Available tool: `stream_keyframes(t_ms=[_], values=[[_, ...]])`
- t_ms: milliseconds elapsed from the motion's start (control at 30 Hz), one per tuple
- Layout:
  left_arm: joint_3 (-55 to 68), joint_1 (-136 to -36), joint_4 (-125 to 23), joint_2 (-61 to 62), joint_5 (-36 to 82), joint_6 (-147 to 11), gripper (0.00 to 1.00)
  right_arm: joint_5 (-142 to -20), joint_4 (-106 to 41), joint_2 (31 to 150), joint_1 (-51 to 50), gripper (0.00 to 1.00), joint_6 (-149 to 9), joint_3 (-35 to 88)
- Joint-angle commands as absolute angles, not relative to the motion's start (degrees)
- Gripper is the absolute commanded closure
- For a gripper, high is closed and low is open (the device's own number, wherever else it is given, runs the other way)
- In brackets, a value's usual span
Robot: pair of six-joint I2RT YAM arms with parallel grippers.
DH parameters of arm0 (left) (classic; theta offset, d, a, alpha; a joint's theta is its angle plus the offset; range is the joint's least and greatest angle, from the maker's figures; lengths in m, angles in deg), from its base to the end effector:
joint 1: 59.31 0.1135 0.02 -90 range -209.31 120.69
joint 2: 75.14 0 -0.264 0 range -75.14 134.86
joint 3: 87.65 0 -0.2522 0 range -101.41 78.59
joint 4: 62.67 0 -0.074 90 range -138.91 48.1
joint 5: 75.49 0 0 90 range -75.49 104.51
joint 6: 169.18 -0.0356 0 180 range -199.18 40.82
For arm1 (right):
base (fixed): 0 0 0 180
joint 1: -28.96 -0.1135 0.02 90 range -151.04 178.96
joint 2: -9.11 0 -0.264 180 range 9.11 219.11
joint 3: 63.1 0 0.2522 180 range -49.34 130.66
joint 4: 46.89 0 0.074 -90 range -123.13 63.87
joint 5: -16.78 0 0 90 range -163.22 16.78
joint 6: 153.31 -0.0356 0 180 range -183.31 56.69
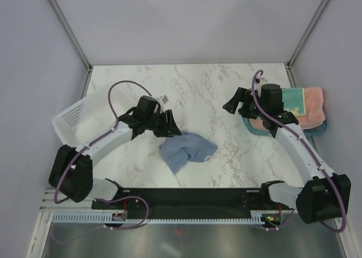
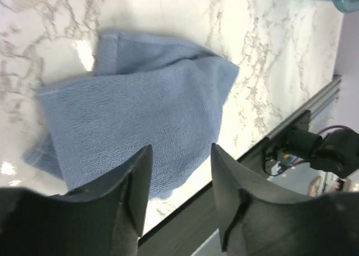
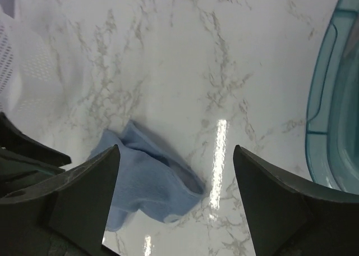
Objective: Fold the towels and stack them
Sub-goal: Move the towel to the center of the board
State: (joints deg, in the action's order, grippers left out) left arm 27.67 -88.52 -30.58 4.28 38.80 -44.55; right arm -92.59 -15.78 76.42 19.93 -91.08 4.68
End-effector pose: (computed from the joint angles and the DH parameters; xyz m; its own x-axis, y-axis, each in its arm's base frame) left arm 0.2445 -0.1535 0.2312 -0.9162 -0.0812 -0.3925 0.2064 0.7439 -0.6357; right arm 0.2578 0.0529 0.3043 -0.6457 0.3425 -0.6825 -0.1459 0.8220 0.5504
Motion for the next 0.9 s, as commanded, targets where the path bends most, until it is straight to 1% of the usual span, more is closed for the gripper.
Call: stream_keyframes(t_ms=[0,33,67,100,133,167,200,233,300,367,467,500,567,633,767,867], values=[[20.8,-88.2,-24.5,3.0,30.4,-47.5,0.42,-84.6,-12.0,77.7,16.4,0.11,-87.7,3.7],[18.8,-88.2,-22.6,2.2,28.0,-49.5,0.33,-80.3,-11.4,78.9,14.6,0.11,-87.3,3.9],[18.0,-88.3,-20.7,1.8,23.5,-50.4,0.30,-78.6,-10.0,79.8,12.2,0.12,-87.0,4.8],[17.5,-88.3,-19.1,1.2,21.4,-51.0,0.29,-76.8,-9.7,80.5,9.8,0.16,-87.1,5.1],[17.2,-88.3,-16.8,-0.2,19.7,-51.8,0.28,-75.6,-9.6,81.5,5.4,0.18,-87.6,4.8],[17.6,-88.3,-16.5,-1.0,18.9,-52.1,0.28,-74.7,-10.7,81.8,3.5,0.21,-88.7,3.4],[18.4,-88.3,-16.3,-1.9,19.4,-52.2,0.28,-74.8,-11.6,81.9,2.0,0.36,-89.6,2.4],[19.4,-88.3,-16.5,-2.7,20.3,-51.2,0.29,-75.2,-12.8,82.0,-0.2,0.45,-90.3,1.1],[23.6,-88.5,-17.5,-4.9,25.0,-50.1,0.31,-77.2,-16.1,82.4,-2.3,0.54,-91.3,-2.3],[27.8,-89.8,-19.2,-6.9,27.8,-48.7,0.33,-77.6,-18.0,83.0,-5.0,0.54,-89.9,-5.0],[31.5,-91.0,-20.2,-8.3,28.2,-47.5,0.33,-77.2,-18.4,85.4,-5.6,0.46,-89.9,-6.9],[32.2,-91.2,-20.3,-8.8,28.7,-47.1,0.33,-79.2,-18.7,86.0,-5.6,0.42,-89.3,-7.1],[34.4,-91.7,-20.6,-9.7,29.4,-46.1,0.36,-83.1,-19.3,86.2,-5.7,0.38,-88.0,-7.1],[36.7,-92.3,-20.8,-12.0,28.8,-44.7,0.37,-84.0,-19.4,84.2,-6.2,0.40,-88.3,-7.7],[39.6,-93.3,-20.7,-15.4,23.5,-43.1,0.37,-79.6,-14.3,82.2,-7.1,0.51,-89.2,-6.7],[40.7,-93.3,-21.0,-15.3,24.3,-41.4,0.39,-76.3,-14.0,79.3,-10.2,0.52,-91.6,-7.6]])
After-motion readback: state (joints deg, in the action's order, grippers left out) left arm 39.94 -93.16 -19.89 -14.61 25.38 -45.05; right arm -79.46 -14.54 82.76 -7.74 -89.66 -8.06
